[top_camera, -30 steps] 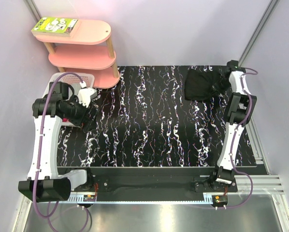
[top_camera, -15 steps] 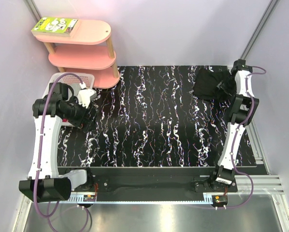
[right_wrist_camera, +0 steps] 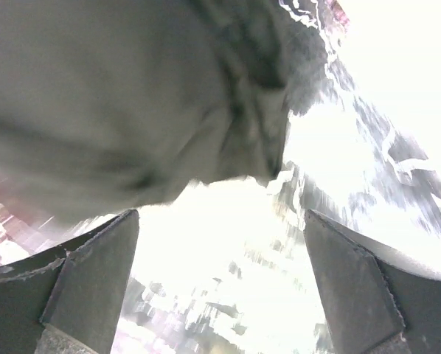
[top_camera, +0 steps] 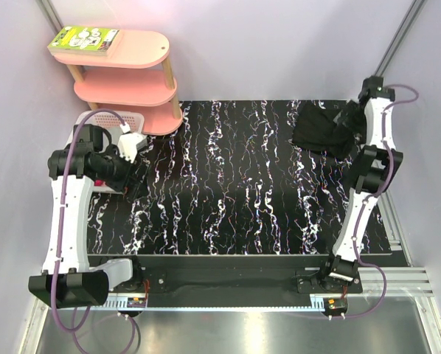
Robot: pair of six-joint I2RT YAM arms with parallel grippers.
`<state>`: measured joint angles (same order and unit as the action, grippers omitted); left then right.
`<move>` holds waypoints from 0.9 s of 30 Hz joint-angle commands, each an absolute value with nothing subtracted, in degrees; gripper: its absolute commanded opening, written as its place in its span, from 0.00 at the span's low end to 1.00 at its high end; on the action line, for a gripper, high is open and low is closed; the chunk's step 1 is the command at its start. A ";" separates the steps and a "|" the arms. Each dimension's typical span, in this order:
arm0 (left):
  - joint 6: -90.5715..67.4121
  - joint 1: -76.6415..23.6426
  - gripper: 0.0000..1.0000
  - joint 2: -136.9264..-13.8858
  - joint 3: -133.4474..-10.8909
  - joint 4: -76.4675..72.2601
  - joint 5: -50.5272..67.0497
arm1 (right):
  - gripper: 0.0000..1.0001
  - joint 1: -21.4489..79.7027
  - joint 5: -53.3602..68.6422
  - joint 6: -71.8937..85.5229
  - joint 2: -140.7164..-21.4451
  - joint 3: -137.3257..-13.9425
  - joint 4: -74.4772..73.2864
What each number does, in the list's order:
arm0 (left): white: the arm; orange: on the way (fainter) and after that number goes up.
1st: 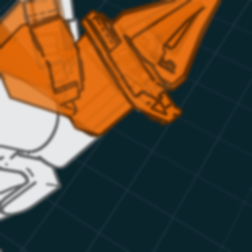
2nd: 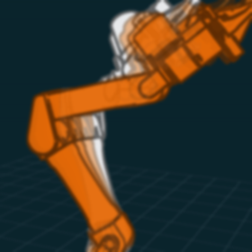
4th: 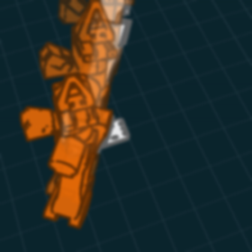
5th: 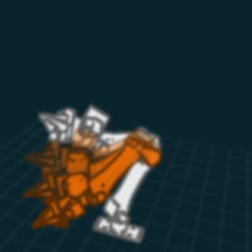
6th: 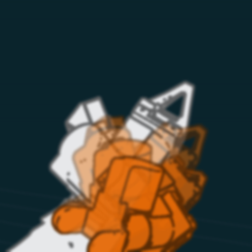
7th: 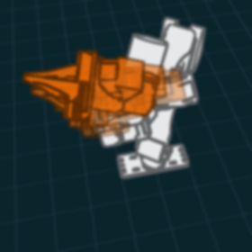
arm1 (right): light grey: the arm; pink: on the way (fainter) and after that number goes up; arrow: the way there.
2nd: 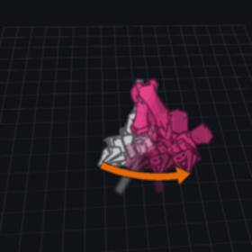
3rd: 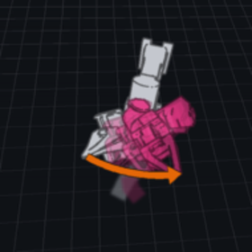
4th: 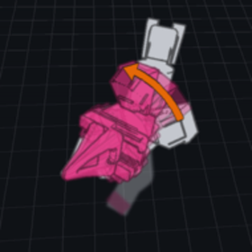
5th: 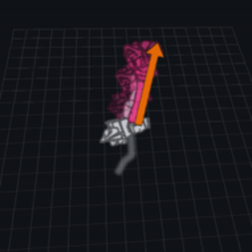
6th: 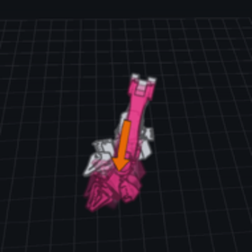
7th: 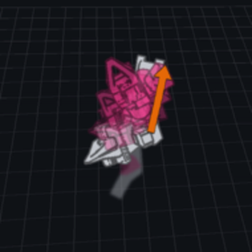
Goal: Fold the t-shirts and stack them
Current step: Put the neatly folded tshirt into the corner of the board with the right arm
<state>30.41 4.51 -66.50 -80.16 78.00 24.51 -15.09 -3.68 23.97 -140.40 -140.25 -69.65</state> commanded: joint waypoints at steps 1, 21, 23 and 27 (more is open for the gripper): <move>28.83 4.75 0.99 -66.36 -84.20 78.31 27.42 | 1.00 -9.16 -4.14 25.31 -120.98 -140.12 -71.81; 21.27 4.83 0.99 -62.84 -84.99 74.18 25.66 | 1.00 31.72 5.10 33.66 -72.60 -90.70 -55.63; 20.92 4.83 0.99 -62.75 -84.99 74.18 25.84 | 1.00 32.60 5.10 33.31 -72.86 -91.49 -55.98; 20.74 4.83 0.99 -62.05 -84.73 74.18 25.49 | 1.00 35.41 4.22 32.70 -74.00 -93.95 -56.69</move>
